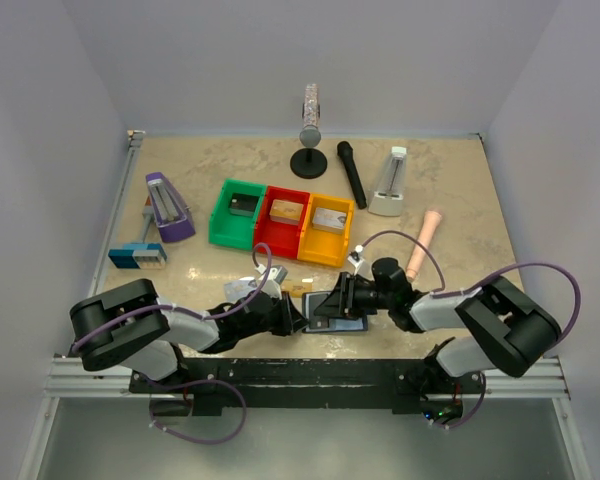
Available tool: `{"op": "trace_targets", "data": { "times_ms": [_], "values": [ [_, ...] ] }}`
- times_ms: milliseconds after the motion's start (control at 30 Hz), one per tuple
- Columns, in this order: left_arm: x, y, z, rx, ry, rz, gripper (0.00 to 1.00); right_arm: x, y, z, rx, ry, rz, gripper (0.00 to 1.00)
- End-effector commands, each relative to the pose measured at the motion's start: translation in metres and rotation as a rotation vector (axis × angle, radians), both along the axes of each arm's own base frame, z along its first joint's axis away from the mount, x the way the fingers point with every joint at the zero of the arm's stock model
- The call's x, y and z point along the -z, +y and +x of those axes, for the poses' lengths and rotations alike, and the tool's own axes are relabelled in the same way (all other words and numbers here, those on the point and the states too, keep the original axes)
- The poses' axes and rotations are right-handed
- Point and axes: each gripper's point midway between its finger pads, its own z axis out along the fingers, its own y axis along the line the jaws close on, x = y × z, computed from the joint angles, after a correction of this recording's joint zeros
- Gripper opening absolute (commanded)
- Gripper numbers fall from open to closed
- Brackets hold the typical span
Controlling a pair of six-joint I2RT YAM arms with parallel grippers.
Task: Take the credit cards out of the card holder
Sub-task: Remove the credit card from the card holder.
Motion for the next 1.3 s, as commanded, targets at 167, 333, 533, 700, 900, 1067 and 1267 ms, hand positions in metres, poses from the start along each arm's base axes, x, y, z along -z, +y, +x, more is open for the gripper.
{"op": "trace_targets", "data": {
  "times_ms": [167, 333, 533, 700, 900, 1067, 1267],
  "values": [
    [0.032, 0.024, -0.010, -0.021, 0.059, 0.116, 0.14, -0.028, 0.001, 0.000, -0.051, -0.089, -0.008, 0.42],
    [0.033, 0.024, -0.009, -0.025, 0.062, 0.119, 0.06, -0.032, -0.004, -0.002, -0.046, -0.102, -0.034, 0.41],
    [0.035, 0.025, -0.009, -0.030, 0.068, 0.131, 0.00, -0.033, -0.008, -0.003, -0.040, -0.107, -0.054, 0.40],
    [0.037, 0.028, -0.009, -0.039, 0.073, 0.141, 0.00, -0.034, -0.011, -0.004, -0.038, -0.114, -0.075, 0.38],
    [0.042, 0.032, -0.010, -0.050, 0.082, 0.159, 0.00, -0.035, -0.013, -0.004, -0.033, -0.126, -0.084, 0.35],
    [0.042, 0.033, -0.010, -0.052, 0.084, 0.162, 0.00, -0.036, -0.015, -0.004, -0.025, -0.130, -0.088, 0.33],
    [0.044, 0.034, -0.010, -0.057, 0.086, 0.165, 0.00, -0.039, -0.017, -0.004, -0.021, -0.146, -0.092, 0.29]
  ]
}}
